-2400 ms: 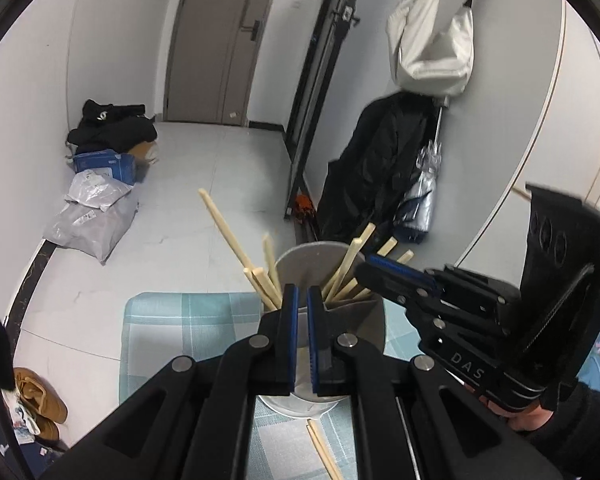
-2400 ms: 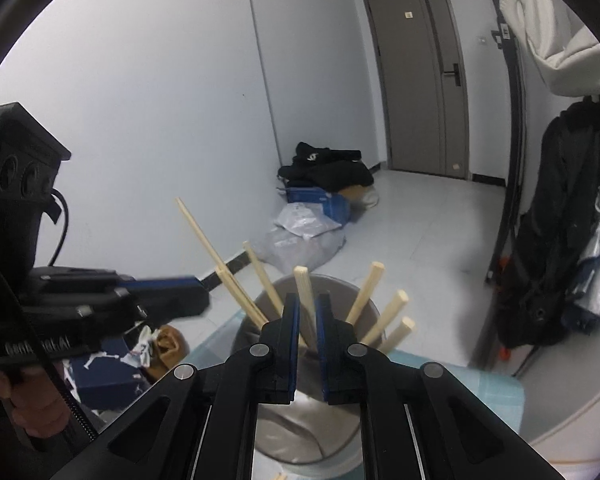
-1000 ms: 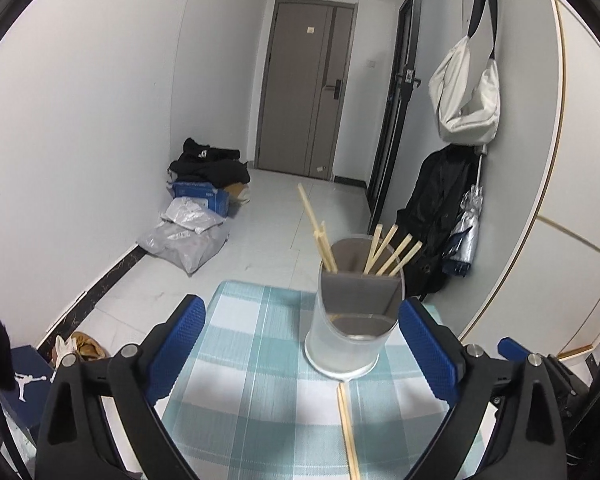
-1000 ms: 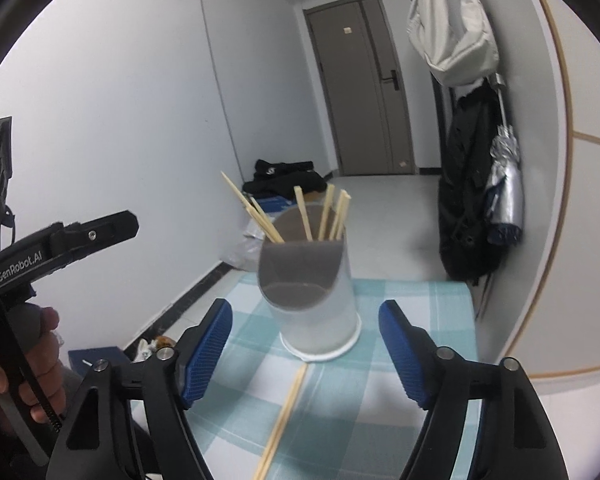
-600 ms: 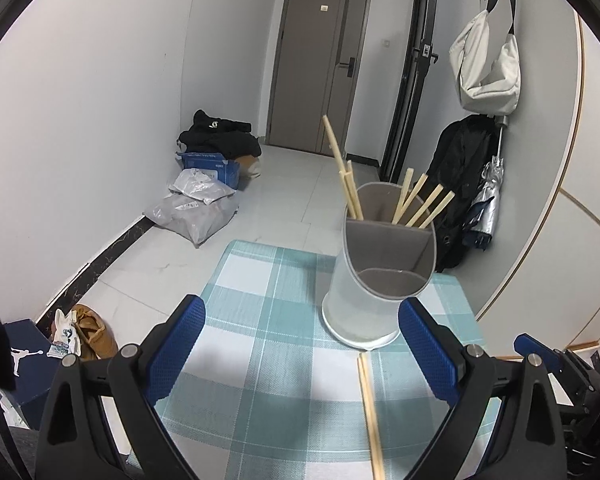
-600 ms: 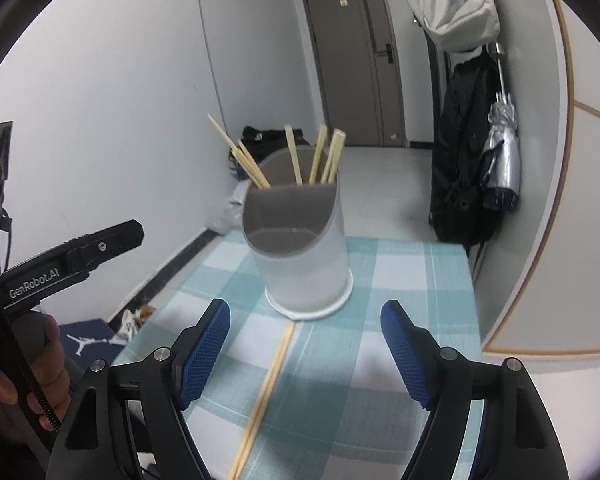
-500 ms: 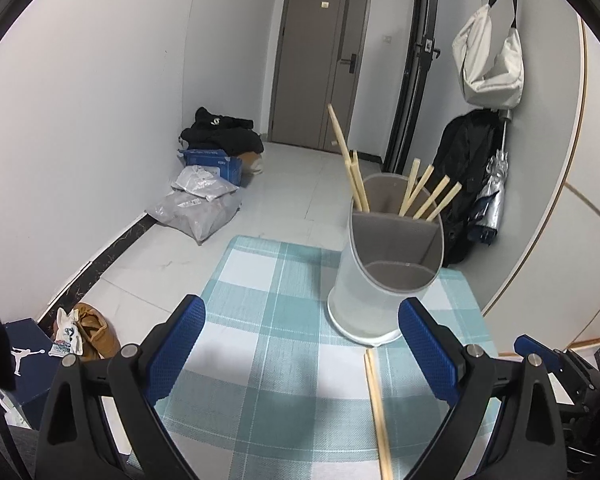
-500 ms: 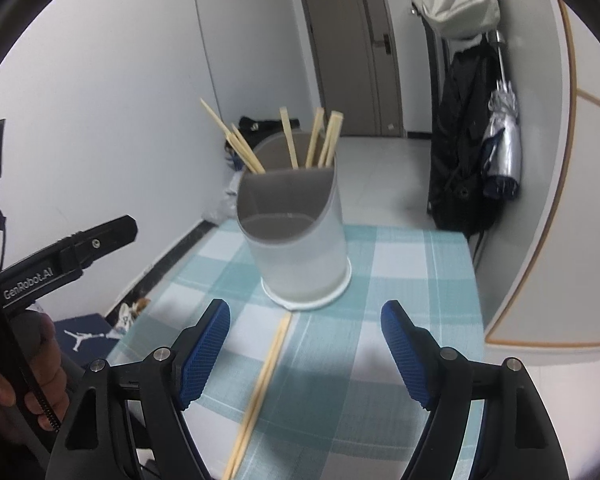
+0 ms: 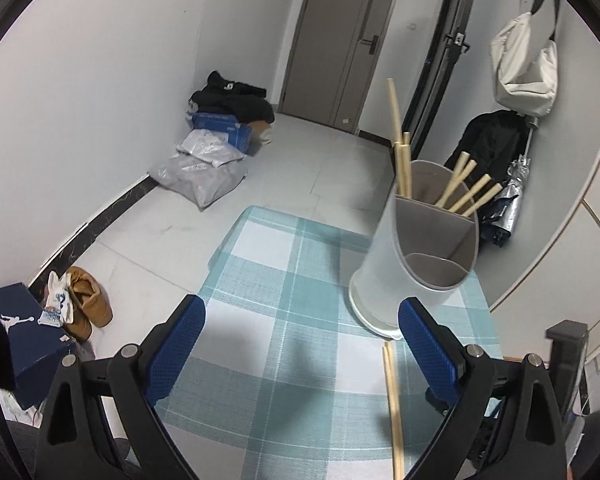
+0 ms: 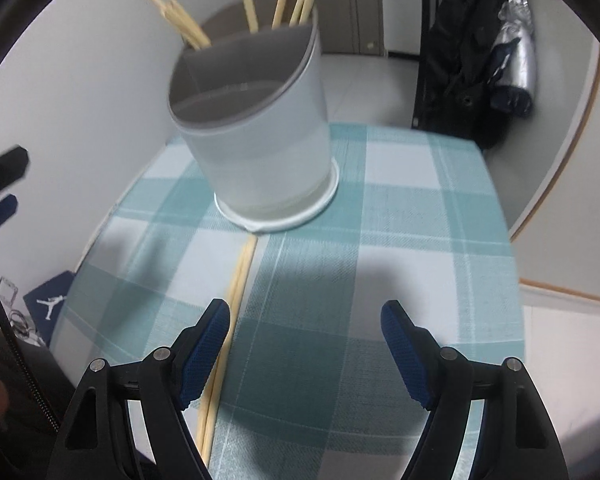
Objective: Organize utensils
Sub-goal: 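Move both grippers back to the last chopsticks on the mat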
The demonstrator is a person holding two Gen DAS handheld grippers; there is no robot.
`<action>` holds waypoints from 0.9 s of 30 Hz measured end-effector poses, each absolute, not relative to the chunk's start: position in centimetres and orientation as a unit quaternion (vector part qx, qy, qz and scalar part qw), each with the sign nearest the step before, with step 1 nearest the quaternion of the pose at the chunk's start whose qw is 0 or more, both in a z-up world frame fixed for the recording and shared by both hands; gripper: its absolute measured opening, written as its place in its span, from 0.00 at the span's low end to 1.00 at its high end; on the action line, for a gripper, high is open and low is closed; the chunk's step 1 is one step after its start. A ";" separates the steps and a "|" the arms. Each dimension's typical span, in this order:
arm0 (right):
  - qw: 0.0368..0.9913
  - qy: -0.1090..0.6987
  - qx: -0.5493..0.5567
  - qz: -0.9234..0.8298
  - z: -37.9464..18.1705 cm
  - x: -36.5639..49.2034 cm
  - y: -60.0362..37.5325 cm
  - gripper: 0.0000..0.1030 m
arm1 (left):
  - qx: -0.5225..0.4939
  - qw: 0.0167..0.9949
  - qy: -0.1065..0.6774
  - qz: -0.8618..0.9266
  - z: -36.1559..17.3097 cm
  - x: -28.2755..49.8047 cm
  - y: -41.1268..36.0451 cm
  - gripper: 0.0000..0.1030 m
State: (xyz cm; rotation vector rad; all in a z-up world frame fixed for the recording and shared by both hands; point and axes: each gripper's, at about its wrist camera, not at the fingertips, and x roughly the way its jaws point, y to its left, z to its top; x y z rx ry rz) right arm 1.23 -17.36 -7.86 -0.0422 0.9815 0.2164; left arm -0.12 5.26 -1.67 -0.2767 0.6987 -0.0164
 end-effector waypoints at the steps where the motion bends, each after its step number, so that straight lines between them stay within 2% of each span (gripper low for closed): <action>1: 0.873 0.475 -0.024 0.105 -8.2 1.4 -17.1 0.75 | -0.136 0.929 0.344 -0.005 -1.8 0.0 5.4 0.93; 5: 0.864 0.490 -0.038 0.113 -9.4 2.2 -15.7 0.75 | -0.135 0.926 0.353 -0.001 -2.2 0.2 5.5 0.93; 8: 0.856 0.501 -0.056 0.114 -10.3 2.6 -14.8 0.71 | -0.133 0.925 0.357 0.003 -2.4 0.3 5.7 0.93; 10: 0.855 0.501 -0.073 0.110 -10.8 2.7 -14.3 0.65 | -0.132 0.924 0.358 0.003 -2.4 0.3 5.8 0.93; 12: 0.857 0.499 -0.080 0.104 -10.5 2.6 -14.2 0.53 | -0.133 0.924 0.359 0.003 -2.4 0.3 5.9 0.93; 15: 0.855 0.502 -0.076 0.105 -10.6 2.6 -14.3 0.46 | -0.136 0.922 0.362 0.001 -2.4 0.3 6.0 0.93; 22: 0.855 0.495 -0.105 0.115 -10.7 2.1 -12.9 0.47 | -0.137 0.924 0.358 0.005 -2.2 0.4 6.2 0.93; 27: 0.857 0.498 -0.071 0.109 -10.0 2.4 -13.3 0.46 | -0.140 0.925 0.354 0.008 -2.2 0.2 6.6 0.93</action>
